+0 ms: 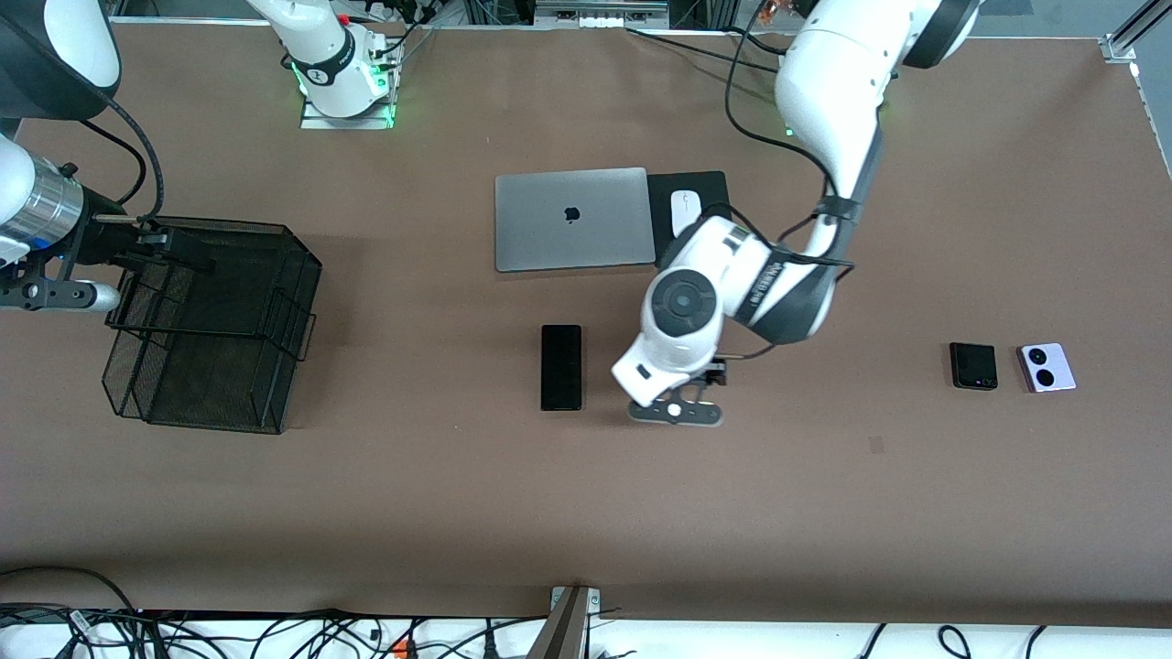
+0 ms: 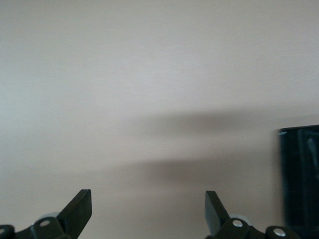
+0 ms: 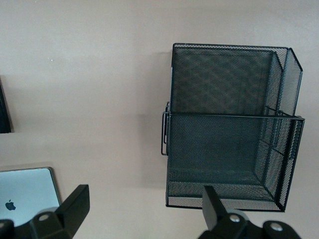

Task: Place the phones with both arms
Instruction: 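Move the left gripper back over the small black flip phone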

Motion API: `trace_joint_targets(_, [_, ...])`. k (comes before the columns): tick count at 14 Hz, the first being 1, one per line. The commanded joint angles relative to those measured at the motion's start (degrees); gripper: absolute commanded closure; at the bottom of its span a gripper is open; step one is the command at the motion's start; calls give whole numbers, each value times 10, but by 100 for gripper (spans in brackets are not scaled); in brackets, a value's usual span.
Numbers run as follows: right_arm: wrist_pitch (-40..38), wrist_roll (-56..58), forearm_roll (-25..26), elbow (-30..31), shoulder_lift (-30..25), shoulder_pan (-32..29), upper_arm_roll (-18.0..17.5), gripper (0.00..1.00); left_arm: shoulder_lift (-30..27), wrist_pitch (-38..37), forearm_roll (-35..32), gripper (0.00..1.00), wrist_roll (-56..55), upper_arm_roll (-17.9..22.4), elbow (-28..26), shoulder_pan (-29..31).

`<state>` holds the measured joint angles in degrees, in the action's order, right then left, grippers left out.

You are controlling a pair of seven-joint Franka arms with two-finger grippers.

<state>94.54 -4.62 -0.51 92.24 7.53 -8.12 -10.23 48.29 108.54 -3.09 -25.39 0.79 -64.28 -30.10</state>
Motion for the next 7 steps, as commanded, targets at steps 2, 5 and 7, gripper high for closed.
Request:
trace_joint_targets(2, [2, 0, -10, 0, -2, -4, -2, 0, -78, -31, -2, 0, 109, -3, -82, 56])
trace_joint_targets(5, [2, 0, -10, 0, -2, -4, -2, 0, -101, -76, -2, 0, 225, -3, -84, 115])
trace_joint_targets(7, [2, 0, -10, 0, -2, -4, -2, 0, -109, -93, -2, 0, 277, -3, -84, 147])
